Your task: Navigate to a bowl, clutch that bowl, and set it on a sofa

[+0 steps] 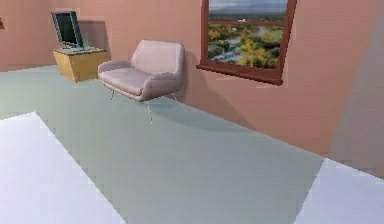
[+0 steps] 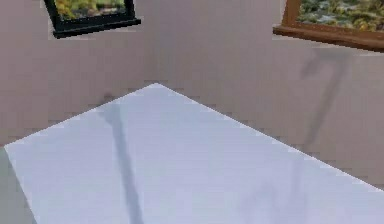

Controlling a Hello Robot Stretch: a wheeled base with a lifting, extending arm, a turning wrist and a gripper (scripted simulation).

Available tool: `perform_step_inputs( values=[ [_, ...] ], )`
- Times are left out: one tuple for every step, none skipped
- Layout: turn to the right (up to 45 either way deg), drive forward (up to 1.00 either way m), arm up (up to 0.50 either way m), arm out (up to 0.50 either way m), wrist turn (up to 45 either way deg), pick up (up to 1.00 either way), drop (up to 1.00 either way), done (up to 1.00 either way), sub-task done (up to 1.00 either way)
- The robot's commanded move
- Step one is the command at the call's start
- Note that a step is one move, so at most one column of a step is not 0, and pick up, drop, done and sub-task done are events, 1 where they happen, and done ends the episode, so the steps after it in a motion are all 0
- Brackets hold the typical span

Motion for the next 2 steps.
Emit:
perform_step_inputs(
  values=[
    [-45.0,0.00,0.00,0.00,0.0,0.00,0.00,0.00,0.00],
    [0.0,1.00,0.00,0.00,0.0,0.00,0.00,0.00,0.00]
  ],
)
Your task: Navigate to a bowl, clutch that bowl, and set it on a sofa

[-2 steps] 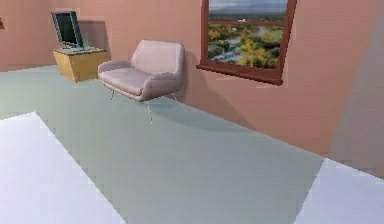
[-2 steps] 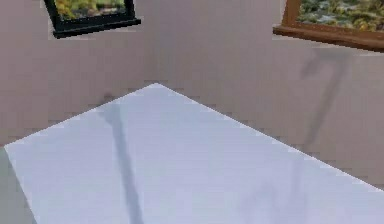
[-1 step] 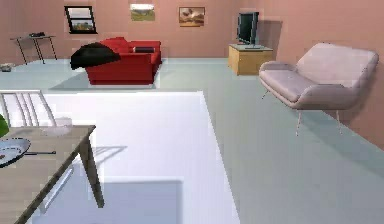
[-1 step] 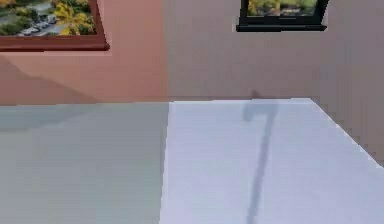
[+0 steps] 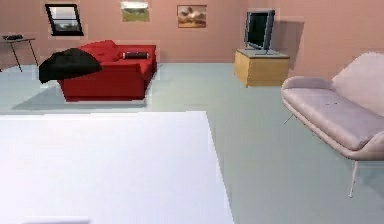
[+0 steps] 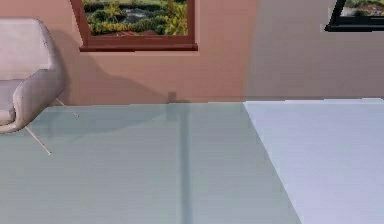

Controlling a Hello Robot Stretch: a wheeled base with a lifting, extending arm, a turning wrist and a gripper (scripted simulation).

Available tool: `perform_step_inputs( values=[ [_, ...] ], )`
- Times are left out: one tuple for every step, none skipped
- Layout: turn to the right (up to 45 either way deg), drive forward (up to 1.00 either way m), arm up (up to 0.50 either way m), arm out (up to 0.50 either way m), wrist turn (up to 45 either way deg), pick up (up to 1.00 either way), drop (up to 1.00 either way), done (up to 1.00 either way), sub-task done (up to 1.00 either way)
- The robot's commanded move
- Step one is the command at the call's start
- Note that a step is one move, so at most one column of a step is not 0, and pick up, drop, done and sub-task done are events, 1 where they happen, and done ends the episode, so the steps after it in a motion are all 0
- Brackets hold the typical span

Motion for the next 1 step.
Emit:
perform_step_inputs(
  values=[
    [-3.0,0.00,0.00,0.00,0.0,0.00,0.00,0.00,0.00]
  ],
)
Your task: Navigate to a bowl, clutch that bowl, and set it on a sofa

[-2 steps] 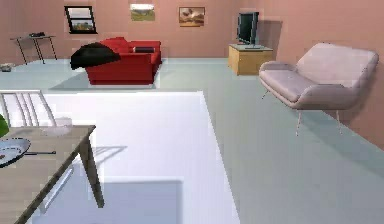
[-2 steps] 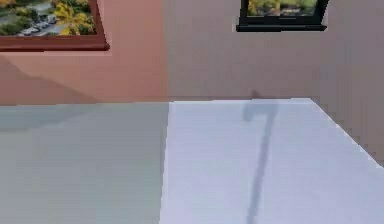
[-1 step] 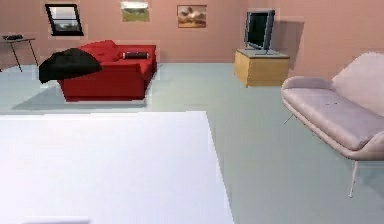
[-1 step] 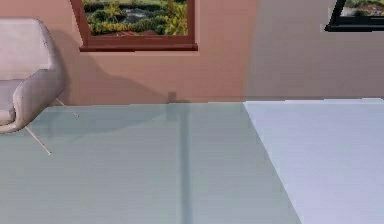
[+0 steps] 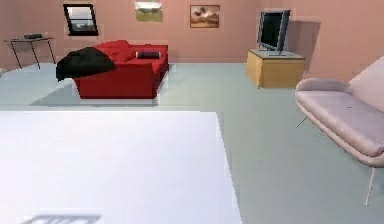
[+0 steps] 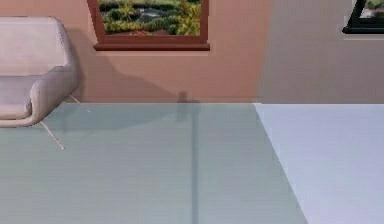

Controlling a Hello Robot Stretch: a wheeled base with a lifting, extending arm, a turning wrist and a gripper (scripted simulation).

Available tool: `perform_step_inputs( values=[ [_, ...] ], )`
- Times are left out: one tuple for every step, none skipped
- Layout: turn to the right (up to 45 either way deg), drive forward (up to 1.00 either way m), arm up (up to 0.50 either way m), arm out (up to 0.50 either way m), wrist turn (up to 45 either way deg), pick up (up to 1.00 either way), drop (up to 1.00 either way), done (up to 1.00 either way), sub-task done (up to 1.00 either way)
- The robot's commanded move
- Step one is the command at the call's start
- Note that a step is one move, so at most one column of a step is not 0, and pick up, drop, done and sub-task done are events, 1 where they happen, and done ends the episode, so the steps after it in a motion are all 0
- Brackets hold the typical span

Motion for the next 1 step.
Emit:
perform_step_inputs(
  values=[
    [0.0,0.50,0.00,0.00,0.0,0.00,0.00,0.00,0.00]
  ],
)
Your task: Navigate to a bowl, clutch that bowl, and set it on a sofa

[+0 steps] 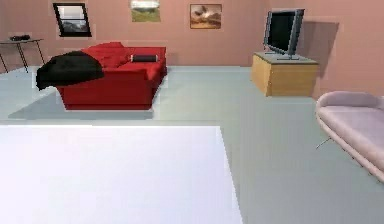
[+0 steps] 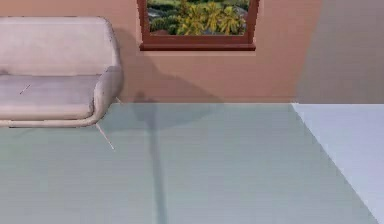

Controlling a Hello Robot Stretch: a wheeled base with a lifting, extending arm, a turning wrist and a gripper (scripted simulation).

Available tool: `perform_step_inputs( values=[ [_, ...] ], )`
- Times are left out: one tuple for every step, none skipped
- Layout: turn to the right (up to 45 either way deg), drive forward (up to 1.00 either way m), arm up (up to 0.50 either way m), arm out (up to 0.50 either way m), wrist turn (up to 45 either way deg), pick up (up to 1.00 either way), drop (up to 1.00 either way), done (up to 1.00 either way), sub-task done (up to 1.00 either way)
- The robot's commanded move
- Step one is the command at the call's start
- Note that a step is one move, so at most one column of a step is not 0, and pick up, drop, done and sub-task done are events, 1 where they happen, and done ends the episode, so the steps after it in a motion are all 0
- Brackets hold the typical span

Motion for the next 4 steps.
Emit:
perform_step_inputs(
  values=[
    [-45.0,0.00,0.00,0.00,0.0,0.00,0.00,0.00,0.00],
    [-3.0,0.00,0.00,0.00,0.0,0.00,0.00,0.00,0.00],
    [0.0,0.95,0.00,0.00,0.0,0.00,0.00,0.00,0.00],
    [45.0,0.00,0.00,0.00,0.0,0.00,0.00,0.00,0.00]
  ],
)
